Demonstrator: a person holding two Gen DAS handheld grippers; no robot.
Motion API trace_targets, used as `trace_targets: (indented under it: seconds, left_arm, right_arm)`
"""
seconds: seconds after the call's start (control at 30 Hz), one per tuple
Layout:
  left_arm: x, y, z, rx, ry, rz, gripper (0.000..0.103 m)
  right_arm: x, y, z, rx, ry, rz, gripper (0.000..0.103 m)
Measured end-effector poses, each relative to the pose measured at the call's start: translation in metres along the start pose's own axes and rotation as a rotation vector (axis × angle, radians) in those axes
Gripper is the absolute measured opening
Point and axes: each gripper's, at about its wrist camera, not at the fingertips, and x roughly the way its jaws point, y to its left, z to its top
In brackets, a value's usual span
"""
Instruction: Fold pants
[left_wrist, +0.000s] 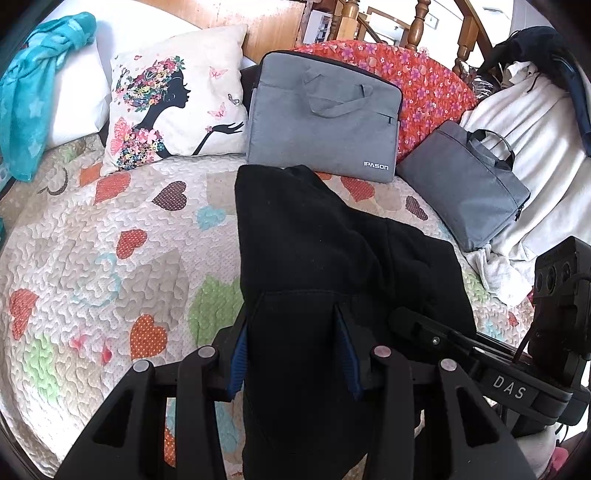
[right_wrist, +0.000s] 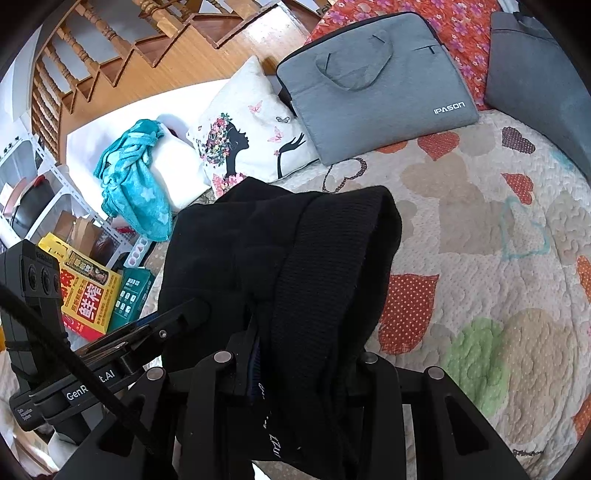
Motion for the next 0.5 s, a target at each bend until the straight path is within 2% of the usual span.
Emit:
trace_targets:
  seconds: [0.3, 0.5]
  left_arm:
    - [0.003, 0.005, -0.002, -0.012, 0.01, -0.004, 0.041]
    - [-0.019, -0.003, -0.008, -0.004, -0.014, -0.006, 0.041]
  right_arm:
    - [0.003, 0.0, -0.003, 0.008, 0.009, -0.002, 0.034]
    - [-0.017, 0.011, -0.01, -0.007, -0.011, -0.002, 0.034]
